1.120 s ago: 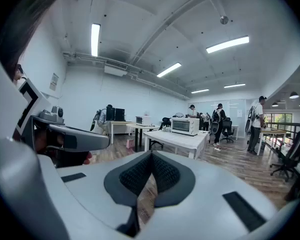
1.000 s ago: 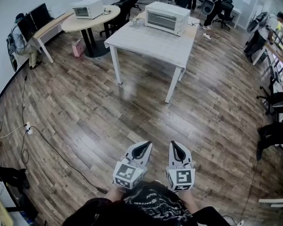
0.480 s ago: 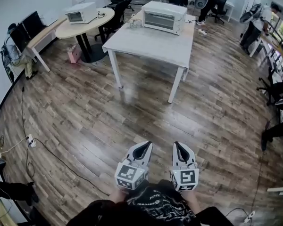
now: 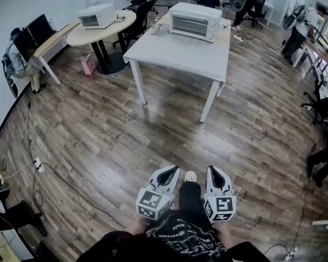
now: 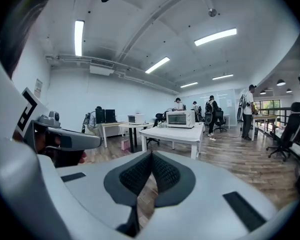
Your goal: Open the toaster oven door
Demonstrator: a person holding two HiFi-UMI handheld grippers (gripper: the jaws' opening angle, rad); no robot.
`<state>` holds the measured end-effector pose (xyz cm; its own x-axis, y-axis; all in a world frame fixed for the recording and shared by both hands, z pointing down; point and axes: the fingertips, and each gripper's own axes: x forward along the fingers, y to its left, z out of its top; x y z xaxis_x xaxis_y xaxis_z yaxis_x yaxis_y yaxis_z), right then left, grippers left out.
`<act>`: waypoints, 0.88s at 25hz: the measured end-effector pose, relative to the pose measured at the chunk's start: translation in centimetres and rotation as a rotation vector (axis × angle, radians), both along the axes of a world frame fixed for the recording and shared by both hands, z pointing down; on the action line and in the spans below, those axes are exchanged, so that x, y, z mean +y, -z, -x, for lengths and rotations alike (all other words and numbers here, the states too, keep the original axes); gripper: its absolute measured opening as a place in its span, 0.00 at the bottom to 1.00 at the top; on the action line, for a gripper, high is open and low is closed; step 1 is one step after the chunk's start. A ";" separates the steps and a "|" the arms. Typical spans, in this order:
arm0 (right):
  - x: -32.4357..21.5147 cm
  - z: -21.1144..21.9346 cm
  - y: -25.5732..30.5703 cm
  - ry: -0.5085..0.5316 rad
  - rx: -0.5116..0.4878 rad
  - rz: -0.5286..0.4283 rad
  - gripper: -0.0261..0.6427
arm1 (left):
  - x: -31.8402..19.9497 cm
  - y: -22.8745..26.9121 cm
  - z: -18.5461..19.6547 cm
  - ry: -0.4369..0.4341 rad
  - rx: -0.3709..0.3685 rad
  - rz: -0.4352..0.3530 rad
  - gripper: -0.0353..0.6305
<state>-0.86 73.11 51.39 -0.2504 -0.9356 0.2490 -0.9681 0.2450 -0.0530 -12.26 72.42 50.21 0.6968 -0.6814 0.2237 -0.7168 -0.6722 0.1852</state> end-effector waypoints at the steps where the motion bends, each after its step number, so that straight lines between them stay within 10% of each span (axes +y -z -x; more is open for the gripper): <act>1: -0.8 0.1 0.0 0.004 0.002 -0.006 0.05 | -0.6 -0.2 0.3 0.010 -0.005 0.000 0.08; 22: -30.0 -9.8 2.8 0.081 0.049 -0.105 0.05 | -27.1 1.6 -4.5 0.283 -0.016 -0.042 0.08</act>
